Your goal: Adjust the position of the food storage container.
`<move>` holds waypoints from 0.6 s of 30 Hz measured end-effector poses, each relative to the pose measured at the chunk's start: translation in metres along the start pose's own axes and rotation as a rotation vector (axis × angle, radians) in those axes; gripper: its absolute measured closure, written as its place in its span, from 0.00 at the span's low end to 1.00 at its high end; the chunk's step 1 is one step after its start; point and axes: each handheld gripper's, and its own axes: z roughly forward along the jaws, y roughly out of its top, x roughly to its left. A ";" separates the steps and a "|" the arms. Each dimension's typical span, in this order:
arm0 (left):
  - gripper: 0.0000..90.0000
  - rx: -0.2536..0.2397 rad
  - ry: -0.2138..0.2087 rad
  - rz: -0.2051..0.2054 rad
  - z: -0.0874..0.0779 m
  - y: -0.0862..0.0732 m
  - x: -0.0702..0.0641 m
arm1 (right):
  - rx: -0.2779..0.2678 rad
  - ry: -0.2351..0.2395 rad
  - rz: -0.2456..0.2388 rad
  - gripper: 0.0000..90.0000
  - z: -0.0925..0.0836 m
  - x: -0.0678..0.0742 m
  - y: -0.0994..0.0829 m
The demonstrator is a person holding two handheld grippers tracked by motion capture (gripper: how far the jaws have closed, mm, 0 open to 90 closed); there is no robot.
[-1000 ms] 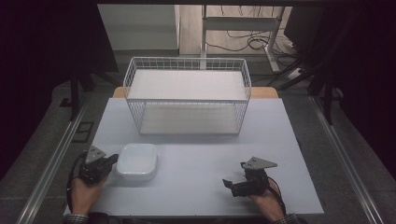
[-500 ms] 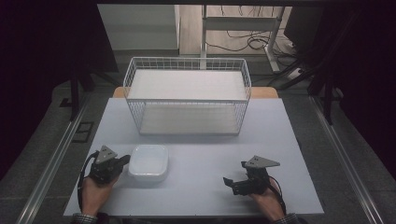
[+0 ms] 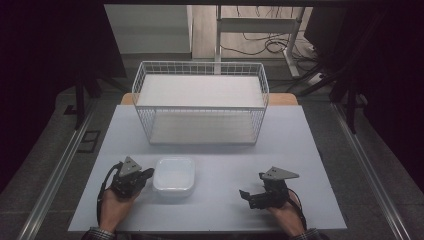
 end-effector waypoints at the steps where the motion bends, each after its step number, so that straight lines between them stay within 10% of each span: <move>1: 1.00 0.000 0.000 0.000 0.000 0.000 0.000 | 0.000 0.000 0.000 0.01 0.000 0.000 0.000; 18: 1.00 0.013 -0.067 0.102 0.019 0.016 -0.038 | 0.034 0.000 -0.031 0.02 0.001 0.002 0.000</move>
